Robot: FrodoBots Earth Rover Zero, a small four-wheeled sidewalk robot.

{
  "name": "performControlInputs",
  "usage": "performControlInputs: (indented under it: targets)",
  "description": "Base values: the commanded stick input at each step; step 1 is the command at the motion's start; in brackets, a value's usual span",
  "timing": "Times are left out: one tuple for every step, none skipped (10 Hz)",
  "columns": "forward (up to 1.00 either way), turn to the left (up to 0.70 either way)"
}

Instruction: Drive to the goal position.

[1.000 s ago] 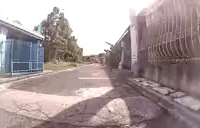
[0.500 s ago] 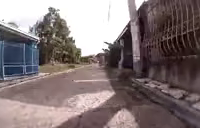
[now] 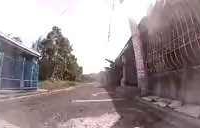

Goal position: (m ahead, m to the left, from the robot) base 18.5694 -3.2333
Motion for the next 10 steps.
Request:
performControlInputs:
  targets:
    - [0.85, 0.00]
    - [0.85, 0.00]
    - [0.85, 0.00]
    - [0.85, 0.00]
    - [0.85, 0.00]
    - [0.85, 0.00]
    - [0.85, 0.00]
    - [0.85, 0.00]
    - [0.85, 0.00]
    - [0.85, 0.00]
